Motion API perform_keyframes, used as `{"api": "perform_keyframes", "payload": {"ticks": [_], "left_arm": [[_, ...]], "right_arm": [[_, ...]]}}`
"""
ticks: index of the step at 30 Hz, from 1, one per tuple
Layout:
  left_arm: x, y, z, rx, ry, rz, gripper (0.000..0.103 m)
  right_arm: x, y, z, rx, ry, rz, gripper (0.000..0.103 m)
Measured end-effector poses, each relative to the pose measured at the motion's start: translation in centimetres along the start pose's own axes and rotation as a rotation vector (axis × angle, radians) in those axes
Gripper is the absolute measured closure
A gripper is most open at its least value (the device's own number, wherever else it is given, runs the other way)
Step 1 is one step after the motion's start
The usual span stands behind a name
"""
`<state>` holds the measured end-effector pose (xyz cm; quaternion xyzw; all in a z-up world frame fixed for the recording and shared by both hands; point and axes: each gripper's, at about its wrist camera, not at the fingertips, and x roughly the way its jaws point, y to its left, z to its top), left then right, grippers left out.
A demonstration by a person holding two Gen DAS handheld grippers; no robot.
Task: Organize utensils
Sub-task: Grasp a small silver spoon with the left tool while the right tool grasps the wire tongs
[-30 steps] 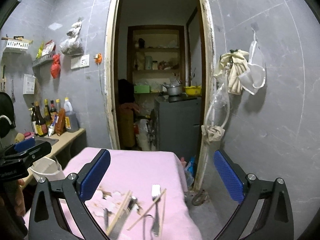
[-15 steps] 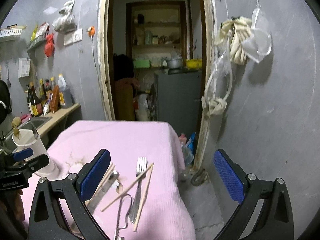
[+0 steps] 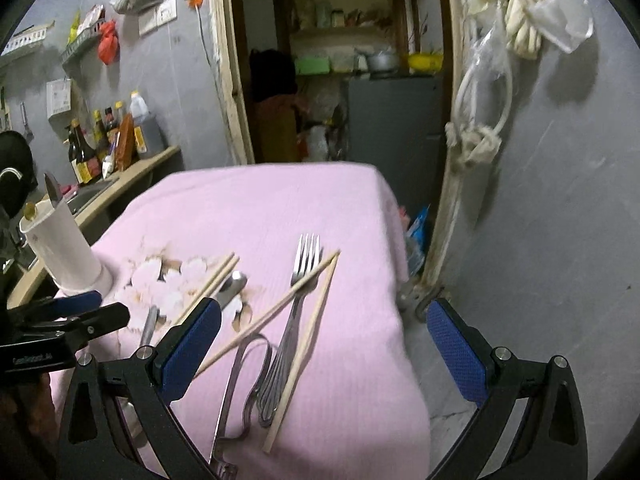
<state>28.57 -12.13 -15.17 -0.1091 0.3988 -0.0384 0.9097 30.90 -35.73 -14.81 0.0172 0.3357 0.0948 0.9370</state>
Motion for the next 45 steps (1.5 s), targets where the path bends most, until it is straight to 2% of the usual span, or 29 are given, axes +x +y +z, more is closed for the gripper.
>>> {"api": "perform_keyframes", "payload": {"ticks": [2,7,9,11,15,21,23,26,30,32,39,45], "left_arm": [[0.9,0.2,-0.3,-0.019,0.037,-0.015,0.036],[2.4,0.6,-0.7,-0.045,0.096,-0.037,0.049],[2.6,0.5,-0.7,-0.043,0.095,-0.039,0.051],[2.8,0.5,-0.7,-0.043,0.093,-0.045,0.060],[3.4,0.5,-0.4,-0.046,0.095,-0.058,0.065],[3.9,0.5,0.1,-0.037,0.091,-0.066,0.073],[3.9,0.7,0.0,-0.041,0.091,-0.071,0.083],[4.3,0.7,0.1,-0.052,0.099,-0.089,0.085],[4.4,0.4,0.0,-0.046,0.119,-0.109,0.089],[4.4,0.5,0.0,-0.052,0.128,-0.121,0.091],[5.1,0.2,0.6,-0.025,0.171,-0.141,0.092],[5.5,0.0,1.1,-0.014,0.203,-0.148,0.092]], "right_arm": [[0.8,0.2,-0.3,-0.003,0.020,0.019,0.009],[2.1,1.1,-0.7,-0.038,0.056,0.076,0.033],[2.4,1.5,-0.8,-0.052,0.069,0.095,0.045],[2.6,2.0,-0.9,-0.069,0.081,0.112,0.053],[3.2,2.9,-1.4,-0.111,0.113,0.133,0.066],[3.6,4.0,-1.8,-0.166,0.148,0.143,0.072],[3.5,4.2,-1.9,-0.179,0.149,0.138,0.072],[3.2,4.5,-1.9,-0.189,0.150,0.133,0.072],[3.0,4.6,-2.1,-0.196,0.168,0.146,0.079],[3.2,4.9,-2.3,-0.206,0.185,0.147,0.080],[3.6,5.3,-2.0,-0.209,0.236,0.119,0.079],[4.0,5.9,-1.9,-0.163,0.280,0.065,0.079]]}}
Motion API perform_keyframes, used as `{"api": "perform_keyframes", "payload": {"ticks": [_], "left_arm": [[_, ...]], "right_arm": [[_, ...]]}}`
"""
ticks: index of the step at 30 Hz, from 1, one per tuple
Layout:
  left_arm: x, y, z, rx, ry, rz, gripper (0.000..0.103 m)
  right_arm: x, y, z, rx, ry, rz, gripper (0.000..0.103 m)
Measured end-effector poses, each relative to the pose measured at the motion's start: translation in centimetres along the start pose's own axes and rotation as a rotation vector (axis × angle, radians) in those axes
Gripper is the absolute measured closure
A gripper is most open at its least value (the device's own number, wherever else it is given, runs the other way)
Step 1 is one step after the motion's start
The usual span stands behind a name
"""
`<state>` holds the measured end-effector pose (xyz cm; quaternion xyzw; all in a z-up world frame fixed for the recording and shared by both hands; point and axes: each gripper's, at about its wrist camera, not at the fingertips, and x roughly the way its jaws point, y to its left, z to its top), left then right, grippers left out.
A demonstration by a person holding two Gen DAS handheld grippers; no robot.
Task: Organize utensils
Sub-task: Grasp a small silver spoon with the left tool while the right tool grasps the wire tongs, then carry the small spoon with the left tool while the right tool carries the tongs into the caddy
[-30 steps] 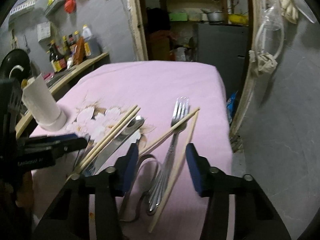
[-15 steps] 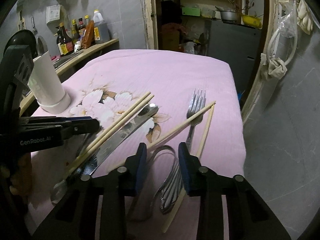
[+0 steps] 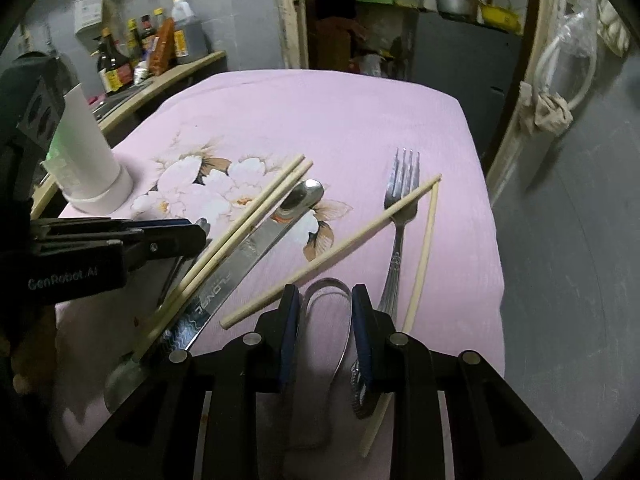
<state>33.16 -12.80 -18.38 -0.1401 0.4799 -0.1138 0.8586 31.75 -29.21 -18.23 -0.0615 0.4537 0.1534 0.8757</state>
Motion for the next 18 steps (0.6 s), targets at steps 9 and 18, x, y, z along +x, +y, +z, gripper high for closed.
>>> {"api": "perform_keyframes", "payload": {"ticks": [9,18], "left_arm": [[-0.8,-0.8,-0.2,0.015,0.014,0.007,0.101],[-6.3,0.5,-1.2,-0.013,-0.111,0.005,0.101]], "right_arm": [[-1.4,-0.5,-0.7,0.104,-0.016,0.015,0.081],[-6.7,-0.5,-1.1,0.205,-0.180,0.072,0.081]]}}
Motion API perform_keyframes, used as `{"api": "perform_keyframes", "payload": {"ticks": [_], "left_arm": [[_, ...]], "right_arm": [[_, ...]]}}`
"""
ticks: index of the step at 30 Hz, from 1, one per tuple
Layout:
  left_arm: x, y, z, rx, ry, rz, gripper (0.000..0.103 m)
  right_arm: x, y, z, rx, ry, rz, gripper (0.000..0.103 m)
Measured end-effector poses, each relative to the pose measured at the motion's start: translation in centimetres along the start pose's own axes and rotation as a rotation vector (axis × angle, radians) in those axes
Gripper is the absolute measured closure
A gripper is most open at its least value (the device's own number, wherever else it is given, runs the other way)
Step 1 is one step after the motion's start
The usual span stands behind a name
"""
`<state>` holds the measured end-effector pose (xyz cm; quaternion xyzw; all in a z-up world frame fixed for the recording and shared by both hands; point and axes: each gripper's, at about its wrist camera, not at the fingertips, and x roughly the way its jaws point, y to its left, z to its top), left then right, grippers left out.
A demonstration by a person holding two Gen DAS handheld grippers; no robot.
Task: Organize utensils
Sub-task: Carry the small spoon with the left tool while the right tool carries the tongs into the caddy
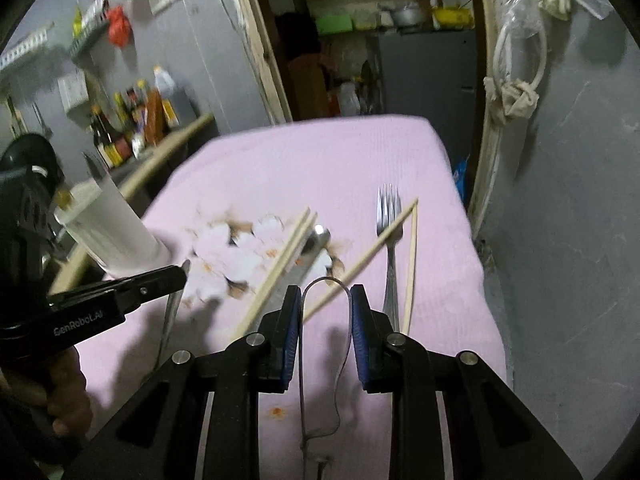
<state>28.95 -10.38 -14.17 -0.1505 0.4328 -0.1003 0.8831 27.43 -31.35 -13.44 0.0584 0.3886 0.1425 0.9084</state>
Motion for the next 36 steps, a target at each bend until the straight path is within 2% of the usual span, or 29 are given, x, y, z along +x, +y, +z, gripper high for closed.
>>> {"api": "perform_keyframes", "payload": {"ticks": [6,13,24,29,36], "left_arm": [[-4.9,0.6,1.0,0.032,-0.117,0.002,0.101],[-9.1,2.2,2.6,0.040,-0.206,-0.029,0.101],[-17.1,5.5,6.6,0.082,-0.372,-0.050,0.101],[-20.3,8.0,8.3,0.081,-0.461,-0.016,0.101],[-23.6,13.1,11.1,0.030,-0.597,0.077,0.101]], "right_arm": [[-3.1,2.1,0.2,0.012,-0.090,-0.016,0.082],[-5.9,5.4,1.7,0.012,-0.182,-0.041,0.082],[-9.0,14.0,7.4,-0.039,-0.401,0.025,0.082],[-8.8,17.8,9.6,-0.077,-0.468,0.069,0.082],[-7.4,22.4,12.1,-0.100,-0.529,0.143,0.082]]}}
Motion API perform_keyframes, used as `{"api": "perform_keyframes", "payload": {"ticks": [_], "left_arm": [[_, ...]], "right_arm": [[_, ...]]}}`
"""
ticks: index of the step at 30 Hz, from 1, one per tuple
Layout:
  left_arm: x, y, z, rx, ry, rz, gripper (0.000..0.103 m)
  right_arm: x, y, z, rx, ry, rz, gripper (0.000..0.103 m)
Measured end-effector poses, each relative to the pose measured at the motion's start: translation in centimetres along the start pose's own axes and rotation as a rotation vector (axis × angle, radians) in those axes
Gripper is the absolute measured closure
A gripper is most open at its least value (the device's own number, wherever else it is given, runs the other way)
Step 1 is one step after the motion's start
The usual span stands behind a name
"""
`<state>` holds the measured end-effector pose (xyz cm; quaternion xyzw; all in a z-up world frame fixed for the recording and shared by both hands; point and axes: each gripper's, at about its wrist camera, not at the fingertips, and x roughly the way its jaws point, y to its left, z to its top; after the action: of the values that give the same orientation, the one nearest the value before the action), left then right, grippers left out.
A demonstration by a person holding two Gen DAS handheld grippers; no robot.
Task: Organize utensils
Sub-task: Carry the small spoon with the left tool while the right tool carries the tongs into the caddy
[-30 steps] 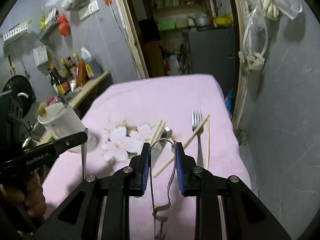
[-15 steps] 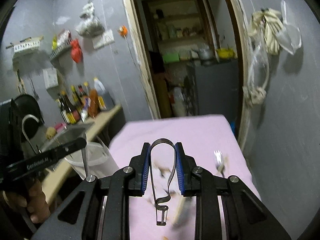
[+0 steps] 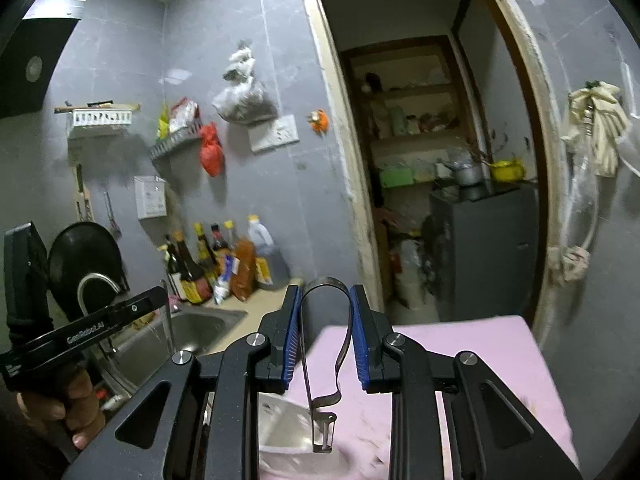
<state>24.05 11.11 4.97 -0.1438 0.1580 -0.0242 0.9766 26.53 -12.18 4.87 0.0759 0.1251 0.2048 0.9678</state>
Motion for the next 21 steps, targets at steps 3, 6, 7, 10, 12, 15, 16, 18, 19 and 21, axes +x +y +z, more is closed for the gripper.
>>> {"api": "perform_keyframes", "payload": {"ticks": [3,6,7,10,12,15,16,18,19,21], "left_arm": [[0.1,2.7,1.2,-0.027,-0.039,0.051,0.101],[0.6,4.1,1.3,-0.037,-0.046,0.076,0.101],[0.9,4.6,1.2,-0.034,-0.045,0.086,0.101],[1.8,5.4,0.6,-0.024,-0.036,0.101,0.101],[2.5,5.7,-0.1,-0.017,-0.023,0.109,0.101],[3.3,5.9,-1.3,-0.013,-0.005,0.113,0.101],[3.5,5.9,-1.6,-0.012,0.000,0.113,0.101],[4.1,5.8,-2.3,-0.004,0.008,0.118,0.101],[4.3,5.8,-2.6,0.000,0.012,0.119,0.101],[4.6,5.5,-3.1,0.010,0.022,0.116,0.101]], "right_arm": [[1.8,1.1,-0.2,-0.011,0.004,0.017,0.082],[3.4,1.6,-1.0,-0.009,0.029,0.020,0.082],[3.9,1.6,-1.4,-0.007,0.040,0.020,0.082],[5.2,1.6,-2.5,0.000,0.072,0.022,0.082],[5.8,1.6,-3.3,0.002,0.090,0.020,0.082],[6.7,1.4,-4.4,0.005,0.114,0.018,0.082],[7.1,1.4,-4.7,0.007,0.120,0.017,0.082],[7.7,1.3,-5.3,0.009,0.136,0.020,0.082],[7.8,1.3,-5.5,0.011,0.142,0.020,0.082],[8.0,1.2,-6.0,0.019,0.153,0.024,0.082]]}}
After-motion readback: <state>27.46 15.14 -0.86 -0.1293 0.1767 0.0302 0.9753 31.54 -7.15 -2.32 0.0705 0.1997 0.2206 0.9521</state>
